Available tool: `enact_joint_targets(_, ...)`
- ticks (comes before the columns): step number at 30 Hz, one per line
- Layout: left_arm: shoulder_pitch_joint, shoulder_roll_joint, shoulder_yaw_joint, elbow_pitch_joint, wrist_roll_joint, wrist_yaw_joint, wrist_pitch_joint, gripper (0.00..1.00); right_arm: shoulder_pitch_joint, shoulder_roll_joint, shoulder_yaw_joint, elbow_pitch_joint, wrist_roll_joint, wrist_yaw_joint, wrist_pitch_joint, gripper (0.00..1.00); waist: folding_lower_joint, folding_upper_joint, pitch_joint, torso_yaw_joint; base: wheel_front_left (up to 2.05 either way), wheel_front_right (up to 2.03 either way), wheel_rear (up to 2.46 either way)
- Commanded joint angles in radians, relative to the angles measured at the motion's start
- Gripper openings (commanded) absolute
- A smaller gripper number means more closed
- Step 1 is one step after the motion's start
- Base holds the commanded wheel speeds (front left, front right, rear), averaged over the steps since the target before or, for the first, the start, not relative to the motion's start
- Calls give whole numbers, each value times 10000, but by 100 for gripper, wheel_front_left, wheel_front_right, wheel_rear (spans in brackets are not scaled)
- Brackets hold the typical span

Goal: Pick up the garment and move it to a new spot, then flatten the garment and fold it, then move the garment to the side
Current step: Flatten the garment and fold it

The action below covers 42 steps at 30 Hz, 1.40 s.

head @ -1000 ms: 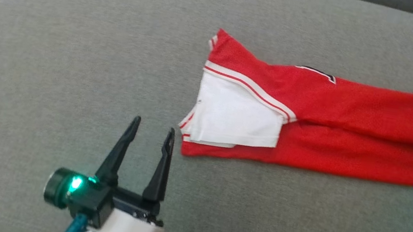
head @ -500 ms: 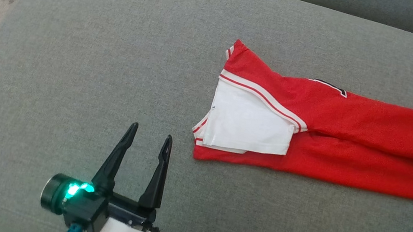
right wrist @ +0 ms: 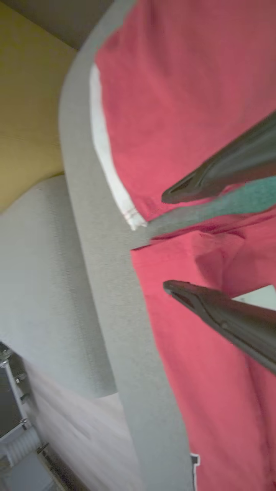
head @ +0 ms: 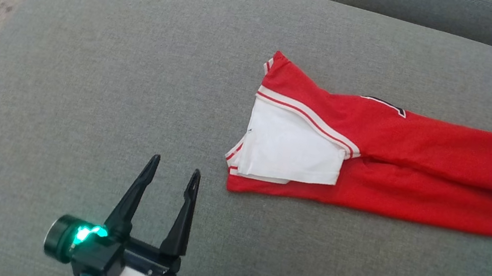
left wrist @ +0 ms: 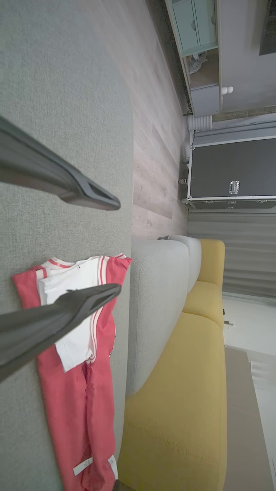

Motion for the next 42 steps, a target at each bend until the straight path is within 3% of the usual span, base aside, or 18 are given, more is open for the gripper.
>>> enact_joint_targets(1, -134, -88, 373, -261, 97, -26, -93, 100, -341, -354, 172, -464, 23, -7, -45, 100, 0, -1, -7, -20, 0, 0, 0)
enact_joint_targets(6, -109, -242, 462, -249, 228, -239, -93, 100, -661, -94, 159, -795, -431, -7, 487, 100, 0, -1, 56, -42, 0, 0, 0)
enact_joint_targets(14, -194, -439, 548, -161, 330, -544, -93, 100, -818, 36, -641, 1098, -1143, -7, 869, 100, 0, -1, 228, 199, 0, 0, 0)
enact_joint_targets(20, -131, -527, 663, -114, 355, -651, -93, 100, -914, 153, -524, 1783, -783, -7, 1264, 100, 0, -1, 191, 182, 0, 0, 0)
enact_joint_targets(21, -126, -537, 675, -113, 362, -667, -93, 100, -938, 176, -430, 1824, -674, -7, 1393, 82, 0, -1, 179, 170, 0, 0, 0)
enact_joint_targets(22, -124, -546, 688, -115, 370, -681, -93, 100, -955, 171, -343, 1838, -574, -7, 1488, 45, 0, -1, 173, 157, 0, 0, 0)
enact_joint_targets(23, -123, -554, 705, -119, 378, -693, -93, 100, -968, 154, -262, 1832, -481, -7, 1547, 0, 0, -1, 166, 142, 0, 0, 0)
enact_joint_targets(32, 52, -593, 878, -67, 469, -775, -93, 100, -712, -540, 131, 971, 170, -7, 932, 0, 0, -1, -236, -188, 0, 0, 0)
enact_joint_targets(37, 200, -602, 960, -59, 510, -814, -93, 100, -406, -1088, 122, -212, 507, -7, 1399, 0, 0, -1, -465, -436, 0, 0, 0)
enact_joint_targets(42, 238, -609, 1009, -31, 519, -854, -93, 100, -445, -832, 539, -1641, 1309, -7, 1909, 0, 0, -1, -545, -555, 0, 0, 0)
